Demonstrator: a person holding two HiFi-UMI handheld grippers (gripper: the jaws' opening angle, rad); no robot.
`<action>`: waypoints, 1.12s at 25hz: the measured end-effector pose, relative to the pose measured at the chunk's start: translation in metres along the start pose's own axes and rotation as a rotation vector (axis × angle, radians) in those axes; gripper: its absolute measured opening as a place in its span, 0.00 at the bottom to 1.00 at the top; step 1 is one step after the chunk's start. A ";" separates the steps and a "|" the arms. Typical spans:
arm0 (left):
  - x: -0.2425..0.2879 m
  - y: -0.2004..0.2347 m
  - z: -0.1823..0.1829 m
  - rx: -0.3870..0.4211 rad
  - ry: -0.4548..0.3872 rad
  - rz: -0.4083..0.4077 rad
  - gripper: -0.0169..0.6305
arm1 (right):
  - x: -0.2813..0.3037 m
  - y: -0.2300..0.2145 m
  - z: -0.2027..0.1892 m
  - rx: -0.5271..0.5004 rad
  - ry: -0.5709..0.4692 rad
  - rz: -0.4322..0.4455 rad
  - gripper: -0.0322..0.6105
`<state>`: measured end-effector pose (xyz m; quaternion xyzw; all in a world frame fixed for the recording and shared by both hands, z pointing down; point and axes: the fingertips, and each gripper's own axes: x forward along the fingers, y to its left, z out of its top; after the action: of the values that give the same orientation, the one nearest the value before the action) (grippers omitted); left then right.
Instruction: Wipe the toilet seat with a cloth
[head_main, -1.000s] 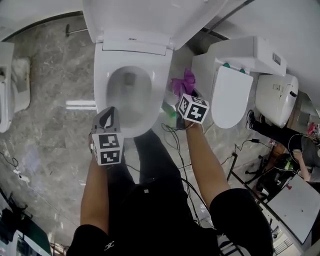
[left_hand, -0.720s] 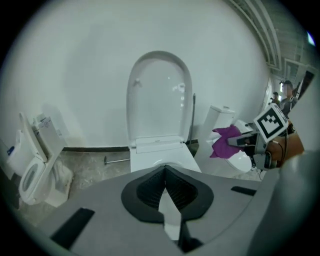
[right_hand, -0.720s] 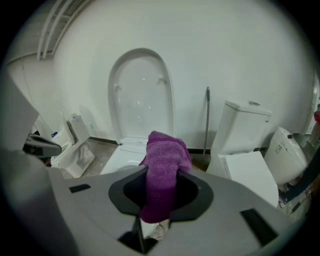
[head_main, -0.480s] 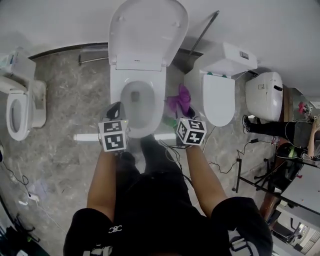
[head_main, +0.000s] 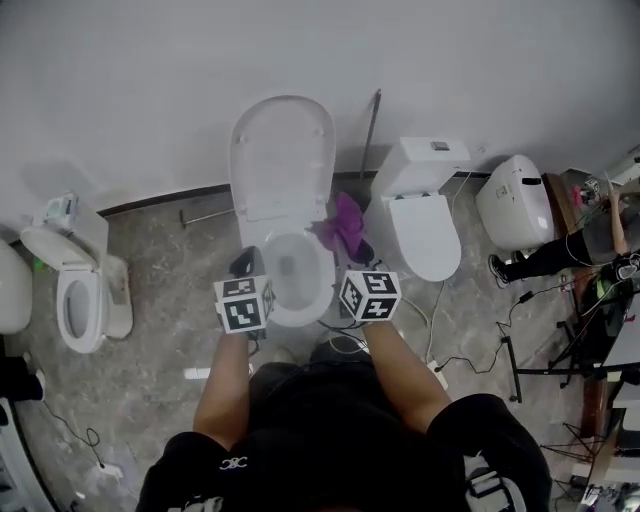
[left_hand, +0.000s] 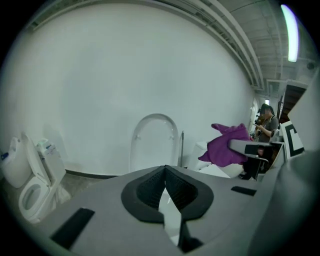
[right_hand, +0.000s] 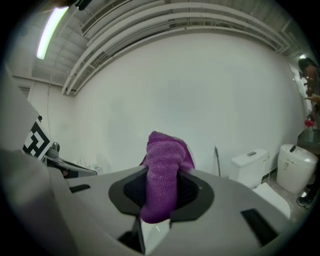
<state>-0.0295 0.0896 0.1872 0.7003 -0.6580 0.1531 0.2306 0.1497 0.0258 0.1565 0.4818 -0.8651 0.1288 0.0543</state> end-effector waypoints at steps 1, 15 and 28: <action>-0.008 -0.004 0.008 0.019 -0.017 0.005 0.04 | -0.005 0.005 0.012 -0.005 -0.029 0.016 0.19; -0.082 -0.140 0.024 0.111 -0.095 0.057 0.04 | -0.142 -0.039 0.037 0.017 -0.090 0.047 0.20; -0.172 -0.272 -0.079 0.065 -0.049 0.137 0.04 | -0.272 -0.068 -0.008 -0.019 -0.028 0.211 0.19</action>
<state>0.2321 0.2852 0.1323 0.6641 -0.7046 0.1726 0.1807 0.3509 0.2165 0.1164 0.3891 -0.9129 0.1187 0.0331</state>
